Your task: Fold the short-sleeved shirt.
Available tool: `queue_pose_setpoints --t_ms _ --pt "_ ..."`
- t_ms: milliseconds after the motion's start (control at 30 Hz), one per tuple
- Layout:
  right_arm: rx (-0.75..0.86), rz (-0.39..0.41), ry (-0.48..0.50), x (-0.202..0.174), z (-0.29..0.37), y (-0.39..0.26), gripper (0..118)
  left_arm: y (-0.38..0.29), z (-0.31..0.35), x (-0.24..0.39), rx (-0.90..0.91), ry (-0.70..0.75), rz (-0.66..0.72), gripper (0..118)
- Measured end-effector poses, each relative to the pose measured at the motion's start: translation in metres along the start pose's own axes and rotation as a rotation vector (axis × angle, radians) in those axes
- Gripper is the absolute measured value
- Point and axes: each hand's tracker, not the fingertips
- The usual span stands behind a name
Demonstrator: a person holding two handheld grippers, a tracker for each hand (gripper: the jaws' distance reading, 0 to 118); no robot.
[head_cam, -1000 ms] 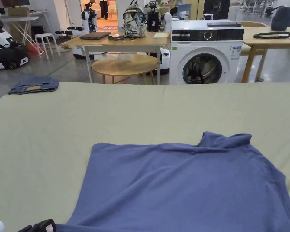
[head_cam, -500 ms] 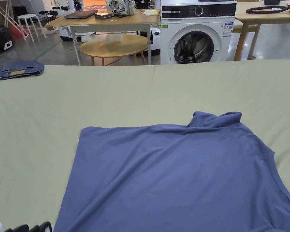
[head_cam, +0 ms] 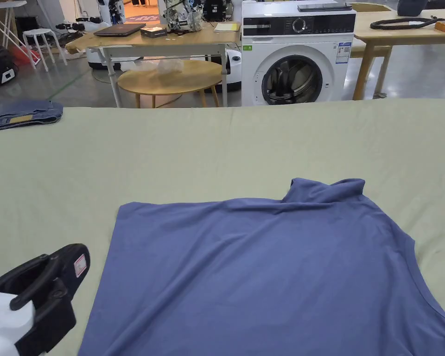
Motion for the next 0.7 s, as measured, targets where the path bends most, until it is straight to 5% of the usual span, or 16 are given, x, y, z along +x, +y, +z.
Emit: queue_pose_setpoints --t_ms 233,433,500,533,700 --pt "-0.037 0.044 0.039 -0.029 -0.027 -0.017 0 0.001 -0.003 -0.002 -0.011 -0.037 0.057 0" --pt "-0.056 0.072 0.062 -0.037 -0.036 -0.028 0 -0.014 -0.006 -0.035 -0.180 0.078 0.057 2" --pt "-0.078 0.061 0.089 -0.034 -0.034 -0.033 0 -0.038 -0.004 -0.065 -0.239 0.063 0.079 38" --pt "-0.085 0.057 0.087 -0.032 -0.033 -0.034 0 -0.048 -0.004 -0.072 -0.278 0.086 0.090 44" --pt "-0.129 -0.027 0.082 -0.021 -0.030 -0.041 0 -0.113 -0.016 -0.099 -0.452 0.131 0.136 44"
